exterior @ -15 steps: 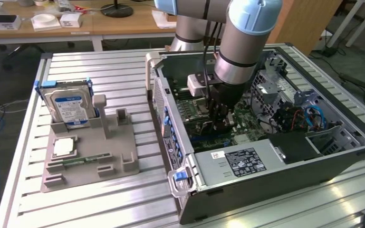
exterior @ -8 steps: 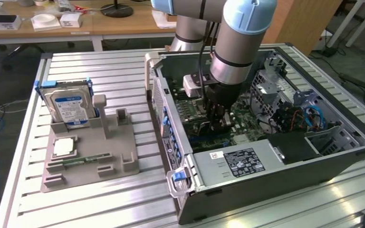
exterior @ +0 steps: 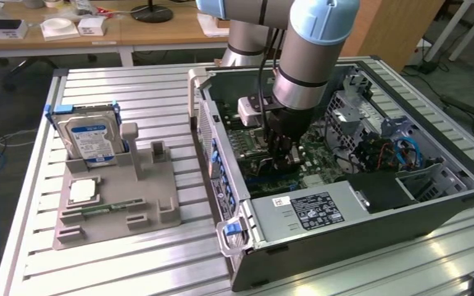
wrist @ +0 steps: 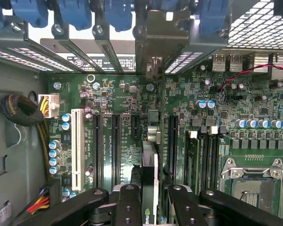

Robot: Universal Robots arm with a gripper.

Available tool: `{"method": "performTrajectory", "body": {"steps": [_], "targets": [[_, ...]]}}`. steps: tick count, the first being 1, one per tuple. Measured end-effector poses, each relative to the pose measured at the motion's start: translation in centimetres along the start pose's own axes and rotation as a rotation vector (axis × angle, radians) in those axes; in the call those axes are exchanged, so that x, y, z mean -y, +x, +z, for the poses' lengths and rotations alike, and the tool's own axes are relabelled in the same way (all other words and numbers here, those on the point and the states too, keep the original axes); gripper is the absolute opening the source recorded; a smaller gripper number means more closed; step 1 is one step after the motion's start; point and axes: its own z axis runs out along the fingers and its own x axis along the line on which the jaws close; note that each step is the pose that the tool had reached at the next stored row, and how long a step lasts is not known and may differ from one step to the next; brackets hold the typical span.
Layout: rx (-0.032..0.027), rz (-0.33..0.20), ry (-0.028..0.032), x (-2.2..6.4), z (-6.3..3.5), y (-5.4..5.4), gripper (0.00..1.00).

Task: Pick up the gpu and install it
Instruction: 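Insert the gpu into the slot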

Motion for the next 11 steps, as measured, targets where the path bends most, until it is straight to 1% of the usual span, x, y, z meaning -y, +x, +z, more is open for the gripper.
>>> {"method": "performTrajectory", "body": {"steps": [4, 11], "targets": [[0.0, 0.0, 0.0001, 0.25, 0.0, 0.0, 0.26], [0.0001, 0.0, 0.0002, 0.27, -0.22, -0.01, 0.26]]}}
